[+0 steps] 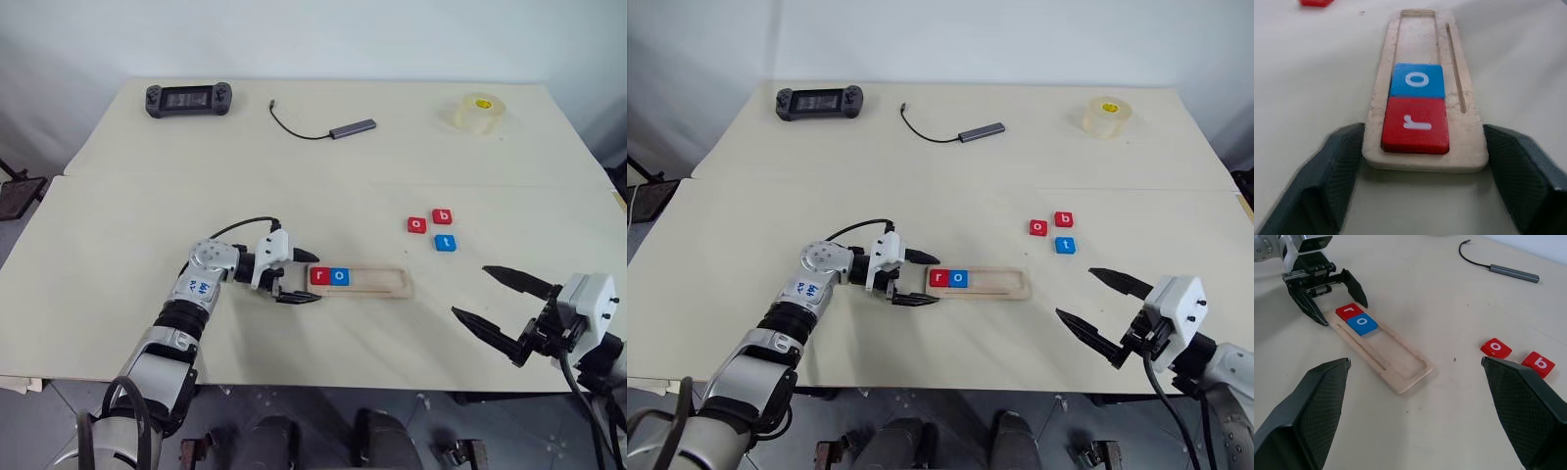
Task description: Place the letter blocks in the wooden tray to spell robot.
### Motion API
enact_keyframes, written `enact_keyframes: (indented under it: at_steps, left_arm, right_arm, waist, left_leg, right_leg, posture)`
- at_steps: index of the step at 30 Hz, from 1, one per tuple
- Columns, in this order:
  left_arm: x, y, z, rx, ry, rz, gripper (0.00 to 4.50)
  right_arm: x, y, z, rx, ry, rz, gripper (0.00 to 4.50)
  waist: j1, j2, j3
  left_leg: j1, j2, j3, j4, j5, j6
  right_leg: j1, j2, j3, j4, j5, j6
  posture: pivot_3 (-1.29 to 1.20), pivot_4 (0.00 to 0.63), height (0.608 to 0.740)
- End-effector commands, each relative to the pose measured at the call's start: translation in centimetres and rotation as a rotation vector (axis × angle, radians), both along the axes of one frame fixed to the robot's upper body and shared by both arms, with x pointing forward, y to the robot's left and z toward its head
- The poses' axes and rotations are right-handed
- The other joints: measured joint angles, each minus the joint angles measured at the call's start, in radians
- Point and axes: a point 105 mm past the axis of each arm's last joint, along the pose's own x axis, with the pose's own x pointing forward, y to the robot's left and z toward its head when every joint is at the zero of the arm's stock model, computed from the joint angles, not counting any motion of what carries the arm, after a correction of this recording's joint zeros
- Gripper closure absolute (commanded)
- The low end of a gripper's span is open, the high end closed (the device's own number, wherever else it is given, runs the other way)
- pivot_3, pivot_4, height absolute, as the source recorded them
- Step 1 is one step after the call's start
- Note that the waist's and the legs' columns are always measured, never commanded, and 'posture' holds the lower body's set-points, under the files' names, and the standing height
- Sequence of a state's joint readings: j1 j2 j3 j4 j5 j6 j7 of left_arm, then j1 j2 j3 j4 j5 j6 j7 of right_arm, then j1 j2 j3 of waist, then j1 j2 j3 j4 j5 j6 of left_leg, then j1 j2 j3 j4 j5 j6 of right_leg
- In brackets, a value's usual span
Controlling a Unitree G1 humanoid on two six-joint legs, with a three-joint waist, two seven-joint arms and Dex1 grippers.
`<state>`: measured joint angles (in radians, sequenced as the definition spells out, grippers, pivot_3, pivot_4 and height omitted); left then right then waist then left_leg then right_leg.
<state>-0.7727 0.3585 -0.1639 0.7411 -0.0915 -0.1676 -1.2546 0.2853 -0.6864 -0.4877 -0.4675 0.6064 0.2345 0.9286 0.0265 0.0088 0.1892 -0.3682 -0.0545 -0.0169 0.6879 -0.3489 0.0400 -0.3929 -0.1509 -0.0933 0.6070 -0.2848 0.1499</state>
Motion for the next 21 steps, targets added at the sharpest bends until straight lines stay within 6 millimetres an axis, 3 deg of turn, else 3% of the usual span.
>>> enact_keyframes:
  at_steps: [1, 5, 8, 14, 17, 21]
  left_arm:
    - [-0.6, 1.3, 1.0, -0.061, -0.003, 0.005, 0.04]
    - [-0.8, 3.7, 1.3, -0.074, -0.027, 0.062, 0.04]
    - [-1.5, 5.9, 2.2, -0.114, -0.037, 0.088, 0.04]
    - [-4.0, 7.3, 3.9, -0.204, -0.114, 0.03, 0.04]
    - [-4.1, 7.5, 4.6, -0.228, -0.106, 0.064, 0.04]
    - [-4.7, 7.6, 4.7, -0.239, -0.088, 0.089, 0.04]
  right_arm:
    - [-0.8, -1.5, 0.3, -0.002, -0.039, -0.067, 0.0]
    - [-1.8, -4.4, -0.1, 0.003, -0.055, -0.205, 0.0]
    - [-3.7, -7.0, -1.0, 0.03, -0.025, -0.319, 0.0]
    - [-5.5, -10.0, -2.8, 0.028, -0.021, -0.478, 0.0]
    - [-5.1, -10.1, -3.3, 0.028, -0.03, -0.486, 0.0]
    - [-1.6, -7.2, -1.5, 0.063, -0.067, -0.372, 0.0]
  waist:
    - [0.0, 0.0, 0.0]
    - [0.001, 0.0, 0.0]
    - [0.001, 0.0, 0.0]
    - [-0.001, 0.001, 0.0]
    - [-0.001, 0.001, 0.0]
    - [-0.011, 0.003, -0.001]
  left_leg:
    - [0.0, 0.0, 0.0, 0.0, 0.0, 0.0]
    - [0.0, 0.0, 0.0, 0.0, 0.0, 0.0]
    - [0.0, 0.0, 0.0, 0.0, 0.0, 0.0]
    - [0.002, 0.0, 0.0, -0.002, -0.001, 0.0]
    - [0.003, 0.0, 0.0, -0.002, -0.001, 0.0]
    - [0.003, 0.001, 0.001, -0.002, -0.001, 0.0]
  right_leg:
    - [0.0, 0.0, 0.0, 0.0, 0.0, 0.0]
    - [0.0, 0.0, 0.0, 0.0, 0.0, 0.0]
    - [0.0, 0.0, 0.0, -0.001, 0.0, 0.0]
    - [0.0, 0.0, 0.003, -0.002, 0.0, 0.0]
    - [0.001, 0.0, 0.004, -0.001, 0.0, 0.0]
    - [0.0, 0.0, 0.005, -0.001, 0.0, 0.0]
  posture:
    - [0.0, 0.15, 0.74]
    - [0.0, 0.15, 0.74]
    - [0.0, 0.15, 0.74]
    - [0.0, 0.15, 0.74]
    - [0.0, 0.15, 0.74]
    - [0.0, 0.15, 0.74]
